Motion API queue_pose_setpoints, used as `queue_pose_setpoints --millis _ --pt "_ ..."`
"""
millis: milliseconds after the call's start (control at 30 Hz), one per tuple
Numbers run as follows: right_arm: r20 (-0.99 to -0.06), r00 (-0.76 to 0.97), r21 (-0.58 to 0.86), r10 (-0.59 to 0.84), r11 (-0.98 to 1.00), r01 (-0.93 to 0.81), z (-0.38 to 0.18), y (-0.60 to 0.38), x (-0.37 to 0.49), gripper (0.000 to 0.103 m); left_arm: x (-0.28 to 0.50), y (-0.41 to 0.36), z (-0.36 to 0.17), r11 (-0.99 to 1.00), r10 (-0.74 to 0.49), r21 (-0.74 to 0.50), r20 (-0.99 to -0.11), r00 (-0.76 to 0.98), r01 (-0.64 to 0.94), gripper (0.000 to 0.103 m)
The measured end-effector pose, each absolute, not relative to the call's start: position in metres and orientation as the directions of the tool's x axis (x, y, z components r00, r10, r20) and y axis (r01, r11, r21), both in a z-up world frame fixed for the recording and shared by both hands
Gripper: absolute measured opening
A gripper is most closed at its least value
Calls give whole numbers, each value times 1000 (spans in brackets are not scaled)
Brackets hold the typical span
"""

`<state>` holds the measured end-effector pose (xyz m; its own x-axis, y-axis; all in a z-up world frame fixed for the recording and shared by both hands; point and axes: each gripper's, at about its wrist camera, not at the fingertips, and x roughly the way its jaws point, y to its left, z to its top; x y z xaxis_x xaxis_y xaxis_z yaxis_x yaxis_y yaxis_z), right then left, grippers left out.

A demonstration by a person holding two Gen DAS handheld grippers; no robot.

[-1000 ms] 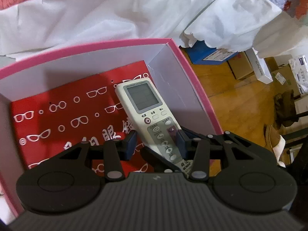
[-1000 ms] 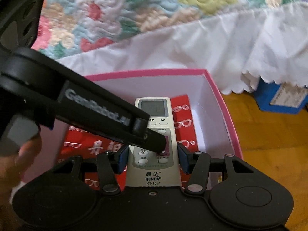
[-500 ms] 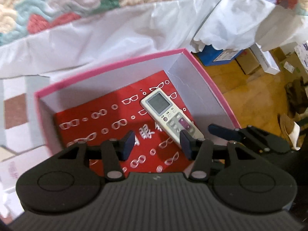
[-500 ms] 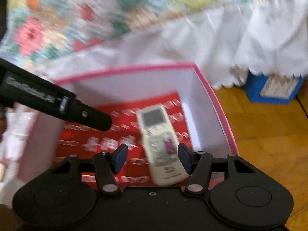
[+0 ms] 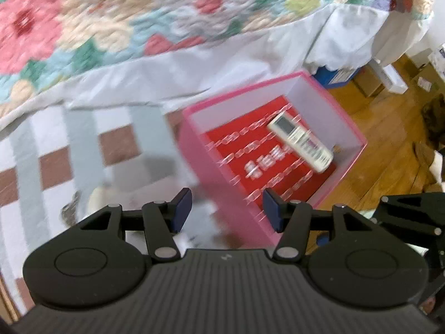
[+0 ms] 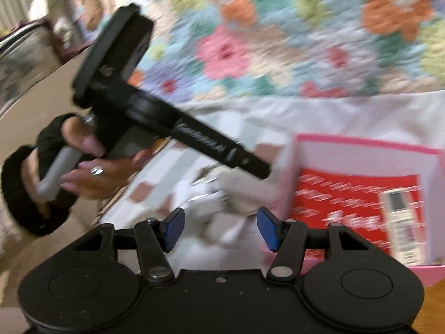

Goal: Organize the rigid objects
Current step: 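Move the left tool back to the white charger in the pile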

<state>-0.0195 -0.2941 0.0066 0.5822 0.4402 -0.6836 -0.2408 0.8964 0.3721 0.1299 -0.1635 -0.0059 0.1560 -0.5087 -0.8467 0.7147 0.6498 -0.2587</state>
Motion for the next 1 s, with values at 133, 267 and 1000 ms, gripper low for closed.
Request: queue_pose_setpoints --millis 133,267,1000 --pt "-721 506 386 473 881 -272 -15 -256 -9 63 134 -130 -29 672 -488 -266 -861 143 691 55" --pt "-765 454 398 458 889 -227 -47 -230 3 63 140 -106 -56 682 -508 -295 -849 144 669 54" --pt "-828 458 406 323 910 91 -142 -217 31 56 155 -135 -143 630 -422 -361 -903 -88 688 46"
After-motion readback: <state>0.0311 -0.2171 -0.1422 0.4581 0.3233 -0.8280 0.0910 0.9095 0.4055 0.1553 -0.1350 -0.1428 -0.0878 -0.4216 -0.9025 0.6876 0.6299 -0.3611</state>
